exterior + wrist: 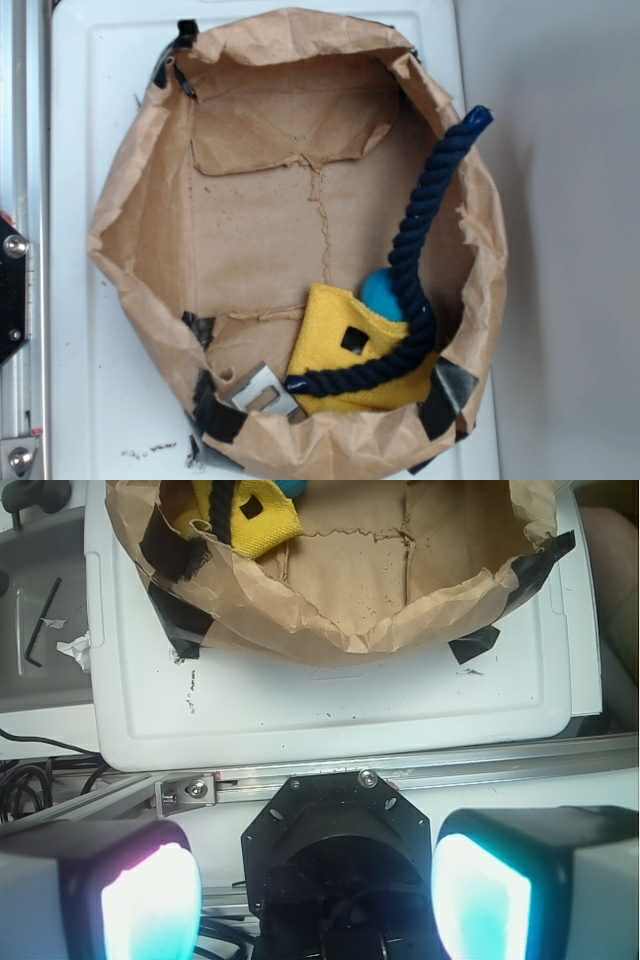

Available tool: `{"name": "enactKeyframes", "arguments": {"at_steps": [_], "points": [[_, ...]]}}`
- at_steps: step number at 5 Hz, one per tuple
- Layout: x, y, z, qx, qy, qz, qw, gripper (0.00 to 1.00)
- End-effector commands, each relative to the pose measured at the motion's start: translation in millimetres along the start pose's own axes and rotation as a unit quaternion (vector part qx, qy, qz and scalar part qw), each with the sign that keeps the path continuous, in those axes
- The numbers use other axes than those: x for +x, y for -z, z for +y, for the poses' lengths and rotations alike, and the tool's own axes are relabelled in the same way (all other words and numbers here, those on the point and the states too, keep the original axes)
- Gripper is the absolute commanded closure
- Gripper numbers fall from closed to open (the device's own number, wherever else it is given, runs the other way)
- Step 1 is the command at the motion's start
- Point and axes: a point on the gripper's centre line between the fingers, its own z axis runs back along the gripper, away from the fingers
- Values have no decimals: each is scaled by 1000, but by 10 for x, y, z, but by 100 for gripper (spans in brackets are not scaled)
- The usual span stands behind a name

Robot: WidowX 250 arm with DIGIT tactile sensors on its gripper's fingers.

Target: Grab the blue rope.

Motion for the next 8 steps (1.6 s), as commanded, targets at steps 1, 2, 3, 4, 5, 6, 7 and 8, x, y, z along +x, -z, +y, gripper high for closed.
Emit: {"name": "enactKeyframes", "arguments": {"at_steps": [1,2,3,4,5,6,7,8], "points": [[0,0,0,0,0,0,1000,0],[407,133,-66,3,-43,-37,998,0],[639,223,-65,-11,-68,-59,996,0],[812,360,-46,-20,-98,-84,991,0],[995,641,-42,-58,-101,-139,983,0],[1211,881,20,-64,-100,-149,982,0],[1361,1003,147,-66,-119,-141,981,0],[1579,959,366,-59,-136,-162,976,0]]}}
